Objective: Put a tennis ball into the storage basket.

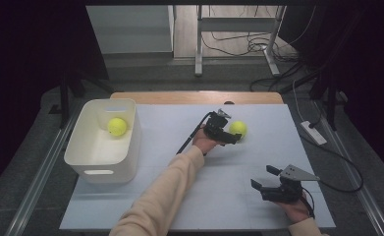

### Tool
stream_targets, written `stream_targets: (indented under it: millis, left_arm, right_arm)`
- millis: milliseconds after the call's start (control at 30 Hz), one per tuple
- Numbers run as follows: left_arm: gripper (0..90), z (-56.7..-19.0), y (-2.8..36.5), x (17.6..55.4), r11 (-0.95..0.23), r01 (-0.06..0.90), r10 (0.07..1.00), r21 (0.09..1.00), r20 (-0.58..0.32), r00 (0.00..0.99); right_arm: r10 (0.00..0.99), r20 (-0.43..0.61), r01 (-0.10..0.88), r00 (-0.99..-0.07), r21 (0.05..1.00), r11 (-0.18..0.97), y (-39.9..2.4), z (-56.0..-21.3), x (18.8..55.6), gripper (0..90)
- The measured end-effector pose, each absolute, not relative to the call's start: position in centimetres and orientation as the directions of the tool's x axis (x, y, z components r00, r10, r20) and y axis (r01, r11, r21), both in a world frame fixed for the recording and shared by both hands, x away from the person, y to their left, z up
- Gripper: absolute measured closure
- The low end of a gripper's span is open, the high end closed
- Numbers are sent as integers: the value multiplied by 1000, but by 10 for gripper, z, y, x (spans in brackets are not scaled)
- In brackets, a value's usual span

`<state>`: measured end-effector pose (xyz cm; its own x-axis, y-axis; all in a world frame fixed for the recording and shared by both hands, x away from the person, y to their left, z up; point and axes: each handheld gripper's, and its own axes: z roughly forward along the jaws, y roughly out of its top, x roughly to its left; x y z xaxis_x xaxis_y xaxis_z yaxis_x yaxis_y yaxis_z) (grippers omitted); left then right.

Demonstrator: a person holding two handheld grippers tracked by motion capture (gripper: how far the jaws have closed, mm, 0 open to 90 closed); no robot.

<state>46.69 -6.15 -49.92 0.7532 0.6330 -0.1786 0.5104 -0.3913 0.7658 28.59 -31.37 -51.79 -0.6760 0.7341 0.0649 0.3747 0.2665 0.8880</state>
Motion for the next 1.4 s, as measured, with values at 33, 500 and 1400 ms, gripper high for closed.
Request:
stream_targets:
  millis: [33,500,1400]
  left_arm:
    - [107,-500,-62,467,-394,511,633,764,-178,753]
    - [106,-502,-77,477,-404,510,636,759,-168,753]
    - [278,-508,-85,486,-411,533,644,739,-179,744]
  right_arm:
    - [734,63,373,-677,889,267,-314,-518,286,141]
    - [734,69,374,-675,890,260,-315,-517,285,140]
    - [738,74,376,-671,892,252,-318,-517,285,141]
